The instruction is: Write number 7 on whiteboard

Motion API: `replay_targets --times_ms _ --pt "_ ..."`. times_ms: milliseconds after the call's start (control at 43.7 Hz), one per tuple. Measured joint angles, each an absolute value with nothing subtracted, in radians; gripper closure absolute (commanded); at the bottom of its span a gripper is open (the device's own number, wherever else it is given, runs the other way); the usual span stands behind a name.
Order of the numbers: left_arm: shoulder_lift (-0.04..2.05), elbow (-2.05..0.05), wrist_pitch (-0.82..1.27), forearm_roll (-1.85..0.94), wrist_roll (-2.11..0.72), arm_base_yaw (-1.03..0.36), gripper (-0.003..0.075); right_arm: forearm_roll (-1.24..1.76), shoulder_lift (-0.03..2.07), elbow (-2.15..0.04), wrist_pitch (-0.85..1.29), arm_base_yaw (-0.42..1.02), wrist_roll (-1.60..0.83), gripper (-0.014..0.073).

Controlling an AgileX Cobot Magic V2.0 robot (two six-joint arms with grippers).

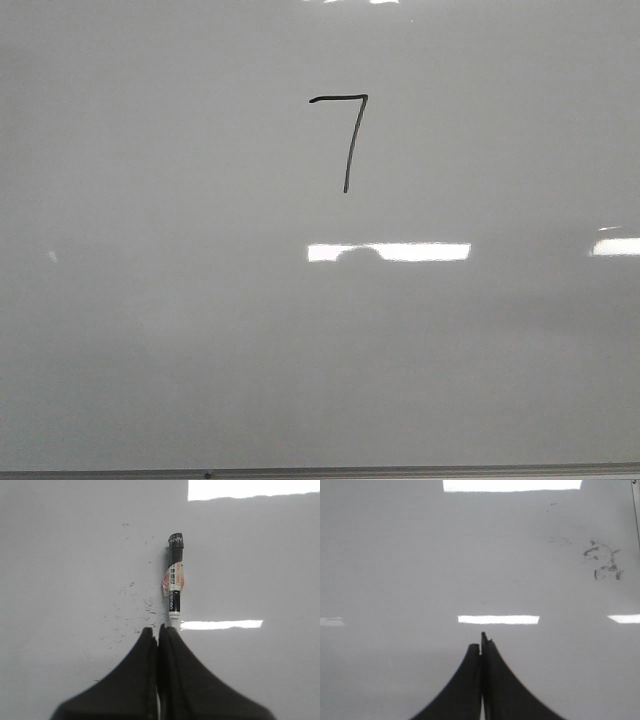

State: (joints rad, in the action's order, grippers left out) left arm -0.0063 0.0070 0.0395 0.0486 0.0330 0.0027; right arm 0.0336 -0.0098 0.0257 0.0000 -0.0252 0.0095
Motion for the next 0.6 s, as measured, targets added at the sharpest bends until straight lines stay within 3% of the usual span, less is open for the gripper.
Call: replay_targets --times_ms 595 --pt "-0.006 0.007 0.040 0.049 0.033 0.003 0.0741 0.037 -0.010 0.026 -0.041 -0.003 0.009 0.0661"
